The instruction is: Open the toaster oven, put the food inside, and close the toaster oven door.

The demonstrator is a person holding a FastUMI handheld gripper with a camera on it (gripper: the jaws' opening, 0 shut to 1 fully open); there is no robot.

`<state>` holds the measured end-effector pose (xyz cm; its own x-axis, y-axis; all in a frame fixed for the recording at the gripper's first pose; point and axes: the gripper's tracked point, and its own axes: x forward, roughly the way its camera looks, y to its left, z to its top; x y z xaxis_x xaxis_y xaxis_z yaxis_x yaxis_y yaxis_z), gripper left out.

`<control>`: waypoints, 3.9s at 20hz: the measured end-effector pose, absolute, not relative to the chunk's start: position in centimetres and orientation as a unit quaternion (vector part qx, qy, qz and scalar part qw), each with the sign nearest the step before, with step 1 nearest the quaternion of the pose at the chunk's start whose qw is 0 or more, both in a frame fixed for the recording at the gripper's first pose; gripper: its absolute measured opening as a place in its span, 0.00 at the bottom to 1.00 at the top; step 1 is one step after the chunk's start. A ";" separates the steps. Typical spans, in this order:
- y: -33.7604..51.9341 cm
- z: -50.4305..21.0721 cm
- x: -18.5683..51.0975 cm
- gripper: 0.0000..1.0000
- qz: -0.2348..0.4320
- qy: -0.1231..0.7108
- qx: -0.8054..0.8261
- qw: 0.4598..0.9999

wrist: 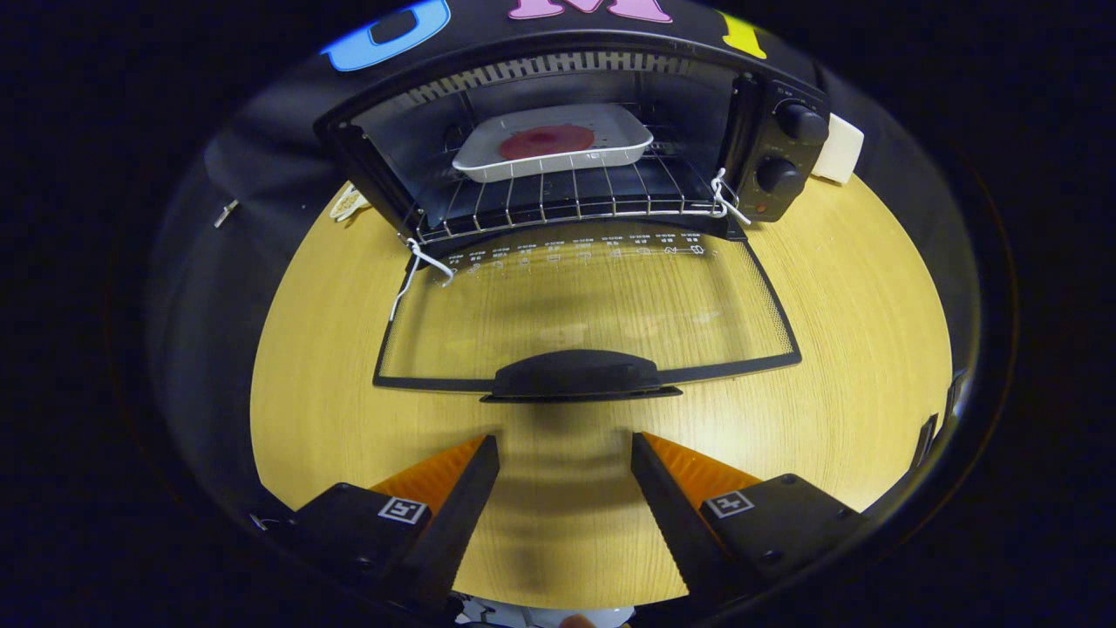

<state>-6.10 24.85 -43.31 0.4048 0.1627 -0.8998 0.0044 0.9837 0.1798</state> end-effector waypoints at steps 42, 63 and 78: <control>24.3 -29.2 1.2 0.99 0.074 0.296 0.095 0.948; 5.4 -9.6 2.9 0.98 0.063 0.073 0.073 0.993; -1.6 -5.5 1.5 0.98 0.028 0.005 0.067 0.997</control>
<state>1.48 -1.65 -5.54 0.9983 0.0572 -0.0071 -0.0557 0.9893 0.1347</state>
